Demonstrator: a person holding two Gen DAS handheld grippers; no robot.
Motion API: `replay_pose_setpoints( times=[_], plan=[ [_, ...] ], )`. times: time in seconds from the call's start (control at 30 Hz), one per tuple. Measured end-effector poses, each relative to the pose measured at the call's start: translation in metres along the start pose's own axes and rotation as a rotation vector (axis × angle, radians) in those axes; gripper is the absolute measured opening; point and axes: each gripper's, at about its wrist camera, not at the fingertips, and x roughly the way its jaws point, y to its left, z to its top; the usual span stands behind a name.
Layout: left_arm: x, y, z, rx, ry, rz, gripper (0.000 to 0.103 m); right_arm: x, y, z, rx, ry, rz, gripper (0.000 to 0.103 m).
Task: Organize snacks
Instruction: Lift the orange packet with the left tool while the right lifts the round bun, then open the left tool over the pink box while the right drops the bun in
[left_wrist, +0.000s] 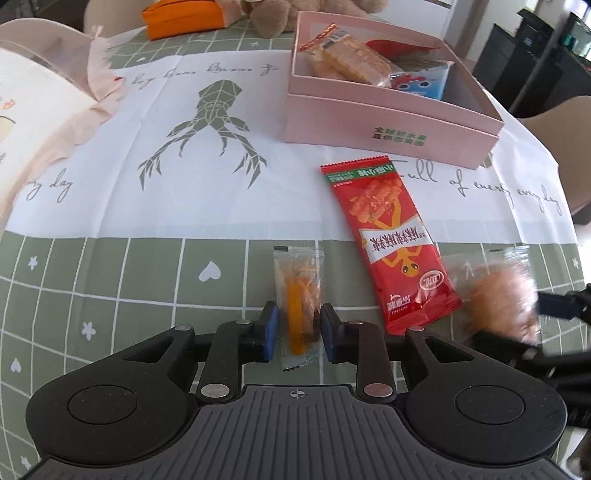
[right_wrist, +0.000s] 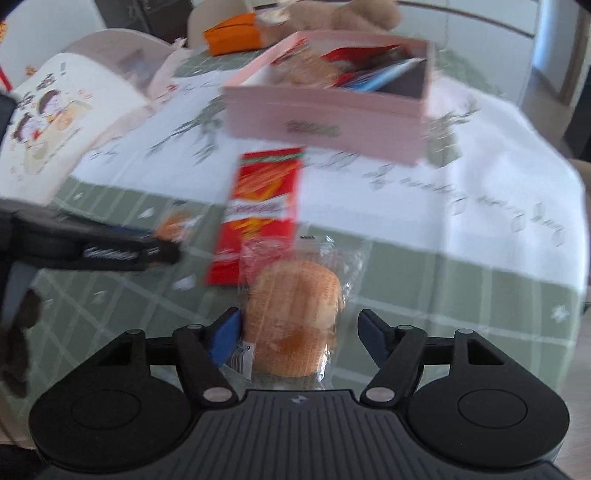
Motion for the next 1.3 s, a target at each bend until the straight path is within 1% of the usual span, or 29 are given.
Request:
replay_pose_setpoints(
  times=[0.1,0.17,0.27,0.3,0.37,0.4,0.47,0.5,0.57,0.63,0.7,0.77,0.83,0.87,0.9,0.93,1.0,1.03,1.07,1.13,1.23,1.3],
  plan=[
    [0.000,-0.003,-0.001,-0.005,-0.003,0.019,0.029,0.002,-0.024,0.005,0.025,0.003,-0.008,0.069],
    [0.000,-0.002,-0.002,-0.012,-0.011,0.018,0.029,0.004,-0.036,0.005,0.043,0.012,0.009,0.070],
    [-0.001,-0.003,-0.004,0.000,-0.012,0.015,0.028,0.005,-0.044,0.008,0.044,0.007,0.016,0.073],
    [-0.002,-0.004,-0.003,-0.004,0.000,0.000,0.027,0.006,-0.044,0.008,0.050,0.006,0.017,0.073],
    [-0.007,-0.005,-0.004,-0.036,0.002,-0.086,0.026,0.006,-0.042,0.010,0.064,0.007,0.015,0.076],
    [-0.011,-0.008,-0.004,-0.040,-0.017,-0.111,0.026,0.007,-0.042,0.011,0.068,0.007,0.013,0.078],
    [-0.025,-0.018,0.003,-0.014,-0.075,-0.112,0.025,0.008,-0.038,0.011,0.073,0.004,0.005,0.080],
    [-0.032,-0.022,0.010,-0.005,-0.105,-0.133,0.025,0.008,-0.037,0.010,0.067,0.004,-0.001,0.080],
    [-0.047,-0.028,0.031,0.003,-0.156,-0.163,0.024,0.008,-0.034,0.009,0.038,0.005,-0.010,0.080],
    [-0.058,-0.032,0.055,0.021,-0.218,-0.149,0.024,0.007,-0.035,0.008,0.026,0.006,-0.015,0.080],
    [-0.067,-0.035,0.081,0.035,-0.288,-0.132,0.024,0.007,-0.037,0.007,0.036,0.009,-0.037,0.080],
    [-0.072,-0.035,0.107,0.028,-0.359,-0.134,0.025,0.006,-0.039,0.007,0.040,0.020,-0.057,0.080],
    [-0.069,-0.033,0.136,-0.001,-0.417,-0.164,0.025,0.005,-0.041,0.007,0.042,0.028,-0.063,0.080],
    [-0.062,-0.030,0.152,-0.023,-0.422,-0.191,0.026,0.005,-0.041,0.007,0.044,0.031,-0.066,0.080],
    [-0.053,-0.030,0.163,-0.040,-0.401,-0.207,0.026,0.005,-0.041,0.007,0.045,0.035,-0.071,0.079],
    [-0.042,-0.028,0.173,-0.058,-0.355,-0.219,0.027,0.005,-0.041,0.007,0.042,0.041,-0.078,0.079],
    [-0.028,-0.029,0.180,-0.076,-0.302,-0.226,0.027,0.005,-0.041,0.007,0.036,0.047,-0.093,0.073],
    [-0.026,-0.029,0.177,-0.071,-0.298,-0.222,0.027,0.004,-0.041,0.006,0.031,0.049,-0.100,0.068],
    [-0.026,-0.031,0.171,-0.056,-0.302,-0.210,0.027,0.003,-0.040,0.006,0.022,0.053,-0.104,0.066],
    [-0.026,-0.035,0.155,-0.013,-0.288,-0.190,0.027,-0.001,-0.041,0.005,0.011,0.064,-0.082,0.058],
    [-0.025,-0.029,0.120,0.008,-0.239,-0.203,0.027,-0.007,-0.042,0.006,0.020,0.082,-0.037,0.055],
    [-0.024,-0.018,0.095,-0.010,-0.212,-0.214,0.027,-0.014,-0.045,0.015,0.027,0.059,-0.040,0.055]
  ],
)
